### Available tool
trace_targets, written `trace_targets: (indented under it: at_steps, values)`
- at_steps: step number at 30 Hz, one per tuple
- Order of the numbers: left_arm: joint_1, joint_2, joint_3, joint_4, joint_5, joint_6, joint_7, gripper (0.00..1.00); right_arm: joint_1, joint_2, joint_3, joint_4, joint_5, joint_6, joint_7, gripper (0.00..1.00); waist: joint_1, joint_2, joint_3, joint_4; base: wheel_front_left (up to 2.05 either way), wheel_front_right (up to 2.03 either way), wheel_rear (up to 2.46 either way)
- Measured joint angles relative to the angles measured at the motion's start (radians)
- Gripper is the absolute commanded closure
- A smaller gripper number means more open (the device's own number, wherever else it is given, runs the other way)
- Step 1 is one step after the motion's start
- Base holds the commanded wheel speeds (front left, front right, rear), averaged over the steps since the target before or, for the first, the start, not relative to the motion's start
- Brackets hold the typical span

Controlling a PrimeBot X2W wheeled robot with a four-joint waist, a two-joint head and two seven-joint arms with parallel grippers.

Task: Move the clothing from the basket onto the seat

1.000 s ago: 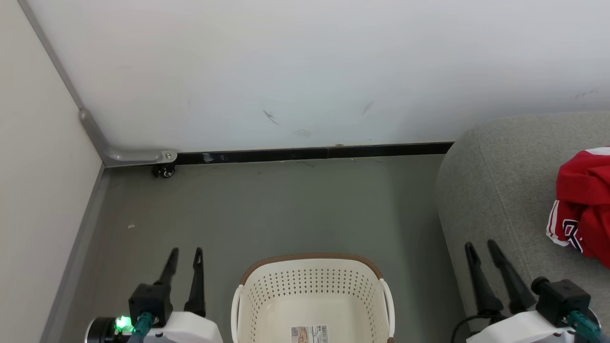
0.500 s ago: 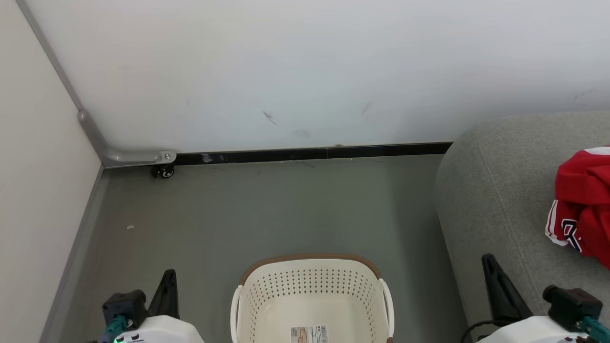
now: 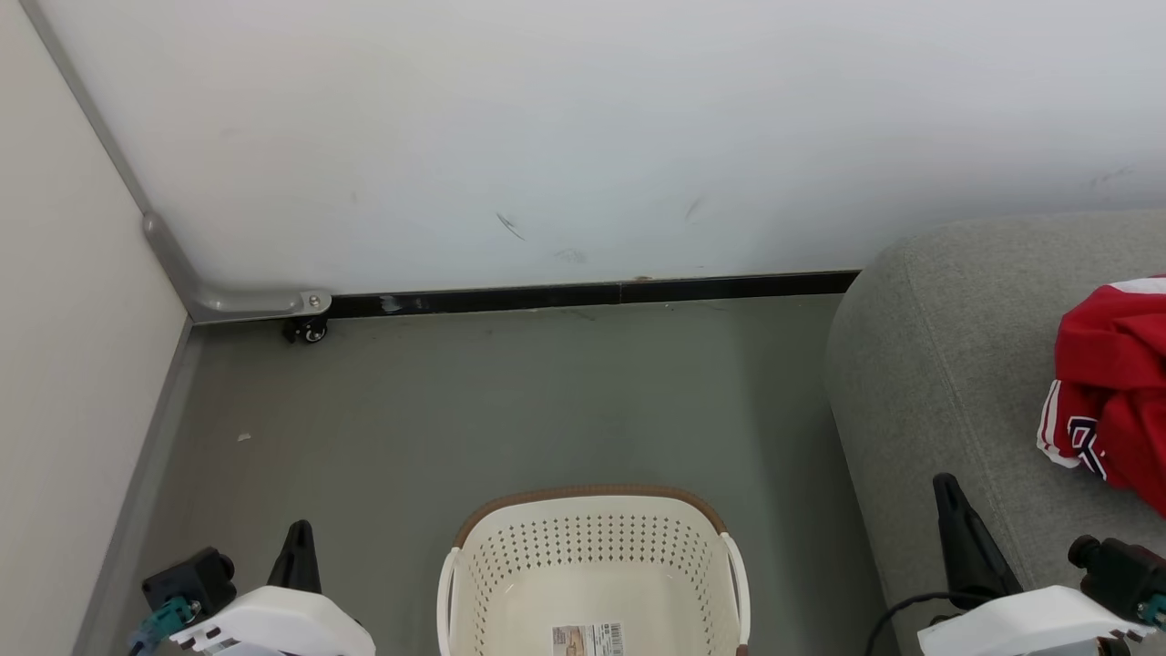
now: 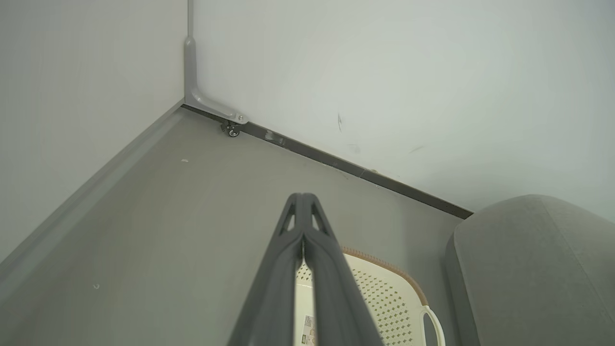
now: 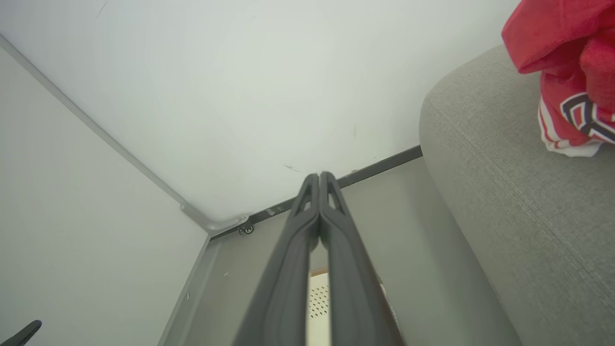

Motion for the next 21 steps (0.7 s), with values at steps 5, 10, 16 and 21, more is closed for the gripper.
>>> trace_targets:
  at_steps: [5,10,16,21]
  values:
    - [-0.002,-0.001,0.018,-0.001,-0.069,-0.018,0.021,1.00,-0.016,0.000,-0.004,0.007,0.070,0.000,0.016,1.00,0.0010,0.0000,-0.001,-0.002,0.00,0.00,0.00]
    - [-0.016,-0.002,0.034,-0.006,-0.139,-0.034,0.042,1.00,-0.015,0.000,-0.014,0.016,0.140,0.000,0.027,1.00,0.0013,0.0000,-0.002,-0.005,0.00,0.00,0.00]
    - [-0.016,-0.004,0.055,-0.012,-0.243,-0.053,0.067,1.00,-0.017,0.000,-0.026,0.019,0.240,0.000,0.043,1.00,0.0007,0.0000,-0.002,-0.008,0.00,0.00,0.00]
    - [-0.016,-0.005,0.067,-0.021,-0.315,-0.069,0.084,1.00,-0.038,0.000,-0.029,0.023,0.313,0.000,0.051,1.00,-0.0005,0.0000,-0.001,-0.010,0.00,0.00,0.00]
